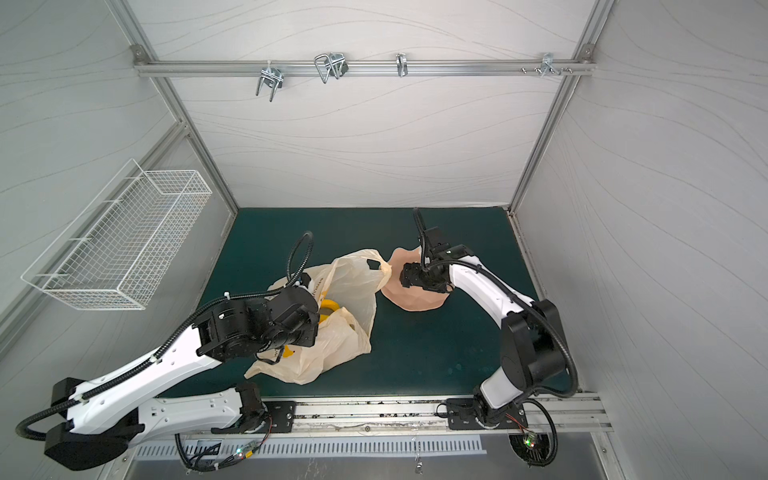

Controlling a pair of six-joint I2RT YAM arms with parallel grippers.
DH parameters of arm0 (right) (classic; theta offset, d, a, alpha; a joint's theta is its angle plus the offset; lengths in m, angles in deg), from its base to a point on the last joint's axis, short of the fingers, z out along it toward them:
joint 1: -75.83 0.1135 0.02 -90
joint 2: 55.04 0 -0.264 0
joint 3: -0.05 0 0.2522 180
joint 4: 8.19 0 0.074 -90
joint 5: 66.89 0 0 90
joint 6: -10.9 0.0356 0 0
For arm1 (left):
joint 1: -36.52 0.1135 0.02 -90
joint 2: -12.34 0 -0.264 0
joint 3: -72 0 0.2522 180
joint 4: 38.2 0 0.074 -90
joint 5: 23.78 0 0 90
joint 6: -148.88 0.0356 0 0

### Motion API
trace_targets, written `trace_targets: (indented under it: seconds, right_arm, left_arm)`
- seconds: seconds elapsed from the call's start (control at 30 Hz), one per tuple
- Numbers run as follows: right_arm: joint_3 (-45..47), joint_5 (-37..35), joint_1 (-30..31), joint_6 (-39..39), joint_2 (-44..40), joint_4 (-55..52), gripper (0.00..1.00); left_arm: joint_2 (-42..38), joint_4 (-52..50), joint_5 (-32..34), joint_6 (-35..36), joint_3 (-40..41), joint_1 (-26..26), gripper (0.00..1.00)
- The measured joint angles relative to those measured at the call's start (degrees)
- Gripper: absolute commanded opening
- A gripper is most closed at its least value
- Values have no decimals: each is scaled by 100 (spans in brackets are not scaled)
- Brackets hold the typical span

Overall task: Place the fruits into the plastic bag
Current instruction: Pick up the fruit from the plate.

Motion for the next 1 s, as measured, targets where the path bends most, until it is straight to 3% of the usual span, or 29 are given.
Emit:
trace_targets:
  seconds: [0.3, 0.63, 1.0]
  right_arm:
    - [-640, 4, -2, -177, 1095, 221, 80]
    - [-922, -199, -2, -201, 1687, 267, 78]
    - [-1180, -468, -2, -282, 2092, 369, 67]
  left_arm:
    - [0, -2, 2, -2, 0, 0, 0]
    - [74, -2, 0, -2, -2, 0, 0]
    - [166, 0, 0, -2, -2, 0, 0]
